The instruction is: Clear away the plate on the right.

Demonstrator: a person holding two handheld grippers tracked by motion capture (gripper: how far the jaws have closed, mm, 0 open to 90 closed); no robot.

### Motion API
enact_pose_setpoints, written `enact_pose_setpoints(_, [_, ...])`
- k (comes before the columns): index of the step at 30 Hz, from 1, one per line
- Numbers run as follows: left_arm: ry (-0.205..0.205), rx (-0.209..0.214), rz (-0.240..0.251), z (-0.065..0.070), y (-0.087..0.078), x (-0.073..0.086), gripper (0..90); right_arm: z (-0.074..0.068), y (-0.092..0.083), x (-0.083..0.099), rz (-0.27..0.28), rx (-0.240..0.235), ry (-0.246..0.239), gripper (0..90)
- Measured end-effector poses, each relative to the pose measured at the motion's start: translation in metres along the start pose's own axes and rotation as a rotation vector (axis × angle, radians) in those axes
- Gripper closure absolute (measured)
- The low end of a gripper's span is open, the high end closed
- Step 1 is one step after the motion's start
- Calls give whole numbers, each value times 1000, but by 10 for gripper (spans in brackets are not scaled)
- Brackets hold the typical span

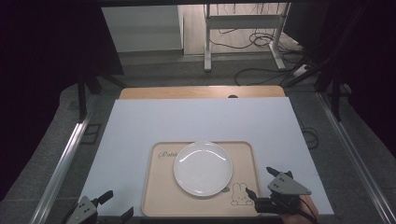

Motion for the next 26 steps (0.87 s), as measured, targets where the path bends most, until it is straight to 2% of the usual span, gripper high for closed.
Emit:
enact_pose_setpoints(10, [0, 0, -1, 0, 0, 0, 47, 10, -13, 6, 20, -2, 59, 38])
enact_pose_setpoints(20, [1, -1, -1, 0, 0, 0, 47, 21, -25, 17, 26, 17, 112, 38])
enact_pose_setpoints(26, [2, -1, -3, 0, 0, 0, 47, 24, -28, 23, 18, 23, 121, 38])
Point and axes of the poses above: each handheld gripper's, and its own axes: y roughly forward along the jaws, x roughly out of its underside, z roughly to its right, the point moved 10 cm from there along y, roughly forward along the jaws, and after that the axes turned 1 degree about y, right-handed, at the moved point
